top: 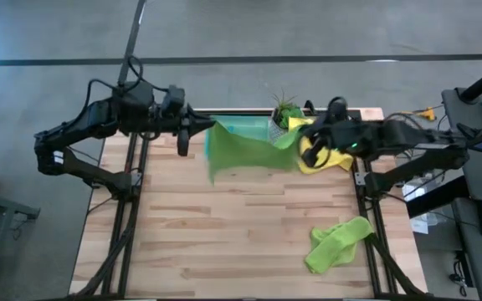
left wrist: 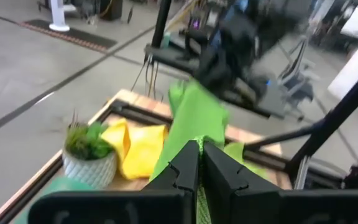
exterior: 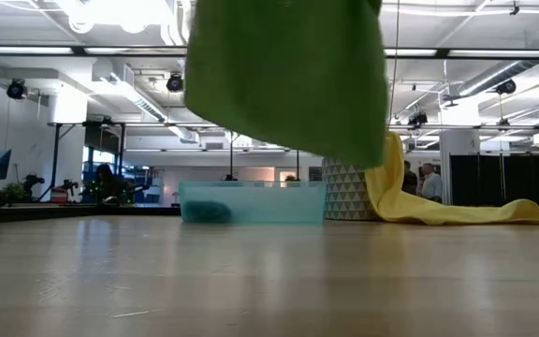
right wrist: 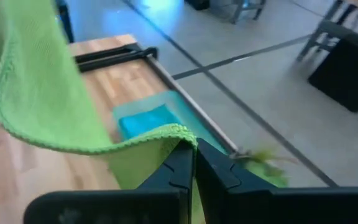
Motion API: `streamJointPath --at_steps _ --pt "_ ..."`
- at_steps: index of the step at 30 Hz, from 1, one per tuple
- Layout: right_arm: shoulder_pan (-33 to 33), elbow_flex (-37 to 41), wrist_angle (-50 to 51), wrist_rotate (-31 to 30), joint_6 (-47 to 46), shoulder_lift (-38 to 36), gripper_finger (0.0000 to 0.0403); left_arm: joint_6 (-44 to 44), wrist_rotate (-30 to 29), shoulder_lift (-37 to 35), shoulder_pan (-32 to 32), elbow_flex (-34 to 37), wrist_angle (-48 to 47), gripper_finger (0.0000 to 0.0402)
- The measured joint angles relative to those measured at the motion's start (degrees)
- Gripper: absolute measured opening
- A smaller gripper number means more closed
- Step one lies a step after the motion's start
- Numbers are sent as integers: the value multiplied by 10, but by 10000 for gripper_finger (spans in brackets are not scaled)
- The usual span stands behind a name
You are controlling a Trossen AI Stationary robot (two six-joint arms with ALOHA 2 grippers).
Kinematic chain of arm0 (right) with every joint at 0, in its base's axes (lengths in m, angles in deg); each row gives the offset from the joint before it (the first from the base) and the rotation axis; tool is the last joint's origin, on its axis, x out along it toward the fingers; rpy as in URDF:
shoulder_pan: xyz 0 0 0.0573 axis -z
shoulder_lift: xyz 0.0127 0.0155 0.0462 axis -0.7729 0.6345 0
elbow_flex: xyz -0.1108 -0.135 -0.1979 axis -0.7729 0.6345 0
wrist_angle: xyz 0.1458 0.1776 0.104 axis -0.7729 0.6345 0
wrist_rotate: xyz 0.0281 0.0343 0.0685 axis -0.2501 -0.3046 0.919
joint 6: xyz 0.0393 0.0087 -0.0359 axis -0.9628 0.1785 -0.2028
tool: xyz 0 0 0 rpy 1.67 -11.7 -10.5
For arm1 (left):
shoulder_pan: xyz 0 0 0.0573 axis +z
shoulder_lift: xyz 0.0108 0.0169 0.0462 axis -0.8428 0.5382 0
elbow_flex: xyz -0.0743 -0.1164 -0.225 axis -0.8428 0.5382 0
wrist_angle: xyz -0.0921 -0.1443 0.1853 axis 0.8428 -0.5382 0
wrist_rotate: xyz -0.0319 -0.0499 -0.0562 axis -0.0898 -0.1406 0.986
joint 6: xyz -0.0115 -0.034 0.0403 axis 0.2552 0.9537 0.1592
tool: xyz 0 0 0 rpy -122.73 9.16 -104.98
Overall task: Fold microfiber towels
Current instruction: Fold the green microfiber towel
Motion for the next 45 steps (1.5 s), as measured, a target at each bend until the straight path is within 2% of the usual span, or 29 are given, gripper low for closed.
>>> streamJointPath --at_steps 9,13,17,21,25,27,29,32,34,36,41,45 --pt "38 0 28 10 15 -55 8 -16 4 0 0 0 -66 0" --pt "39 0 89 76 -28 -50 8 -14 19 0 0 0 -131 0" --pt "27 5 133 173 -72 -35 8 25 39 1 -7 12 -233 0" --pt "-14 31 110 258 -110 -27 8 75 106 2 -39 56 -283 0" --pt "-80 83 42 332 -183 -28 8 138 230 -1 -105 116 -277 0" --pt "-125 106 11 361 -220 -27 8 178 267 -2 -156 148 -249 0" --pt "-167 125 -26 388 -263 -27 8 227 286 -4 -211 183 -188 0" --pt "-223 146 -79 415 -333 -27 8 307 314 -13 -292 233 -25 0" --pt "-244 154 -111 416 -363 -28 8 344 314 -19 -329 263 81 0" --pt "-249 161 -118 414 -370 -29 8 363 294 -25 -346 283 124 0" --pt "-211 222 -121 401 -346 -27 8 335 186 -37 -345 332 9 0" --pt "-165 299 -146 401 -321 -27 8 315 102 -38 -333 413 -33 0"
